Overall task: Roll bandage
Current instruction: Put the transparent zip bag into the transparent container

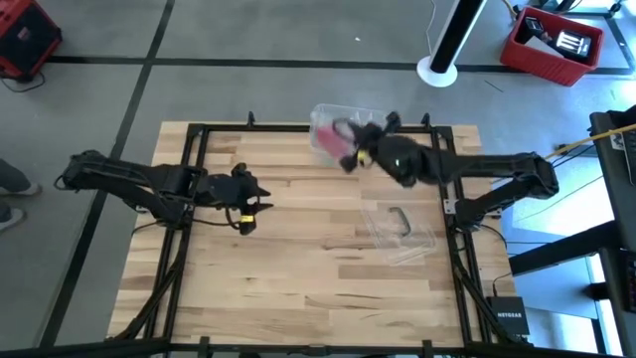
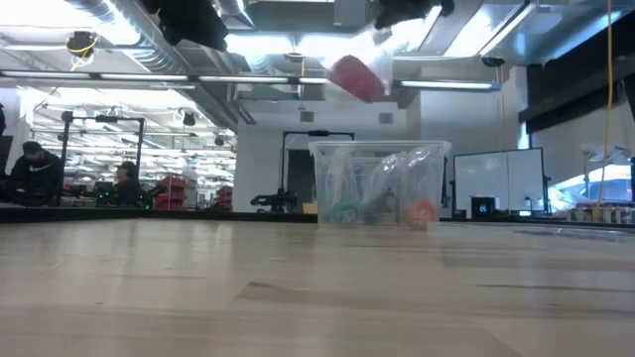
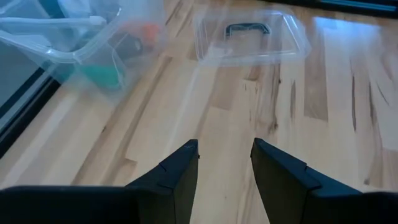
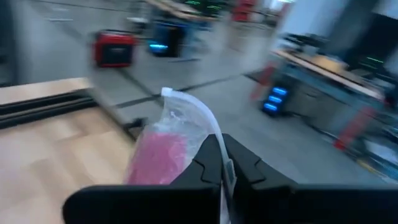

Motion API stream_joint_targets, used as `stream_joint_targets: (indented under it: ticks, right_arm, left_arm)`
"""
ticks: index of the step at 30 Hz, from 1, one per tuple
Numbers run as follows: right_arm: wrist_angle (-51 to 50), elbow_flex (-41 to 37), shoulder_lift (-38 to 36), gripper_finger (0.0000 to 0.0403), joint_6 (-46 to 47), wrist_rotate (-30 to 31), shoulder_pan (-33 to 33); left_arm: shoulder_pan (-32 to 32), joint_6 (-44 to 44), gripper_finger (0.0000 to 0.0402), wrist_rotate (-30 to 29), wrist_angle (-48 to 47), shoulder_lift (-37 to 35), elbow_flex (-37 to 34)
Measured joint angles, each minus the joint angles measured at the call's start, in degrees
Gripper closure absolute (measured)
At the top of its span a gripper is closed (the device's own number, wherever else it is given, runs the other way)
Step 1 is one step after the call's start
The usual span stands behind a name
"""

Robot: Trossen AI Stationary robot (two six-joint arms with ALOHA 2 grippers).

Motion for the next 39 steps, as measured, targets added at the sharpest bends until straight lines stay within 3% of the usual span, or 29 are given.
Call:
stream_joint_targets:
  ticks: [4, 12, 32, 39]
  right_arm:
    - [2.32, -1.07, 0.19, 0.0400, 0.15, 2.07, -7.09]
    - [18.22, -10.57, 4.79, 0.0400, 5.65, -2.28, -15.25]
    - [22.28, -12.66, 19.05, 0.0400, 26.29, -4.07, -14.40]
    - [13.54, -12.50, 19.81, 0.0387, 26.67, -8.65, -14.12]
  left_arm:
    - [-0.92, 0.13, 0.0260, -0.01, -0.20, 0.41, 0.00]
    - [-2.42, 0.11, 0.0260, -0.02, -0.07, 0.80, 0.00]
    - [-2.75, -1.36, 0.0260, -0.02, -0.15, 0.97, -0.02]
    - [-2.75, -0.59, 0.0260, -0.02, -0.12, 2.05, -0.02]
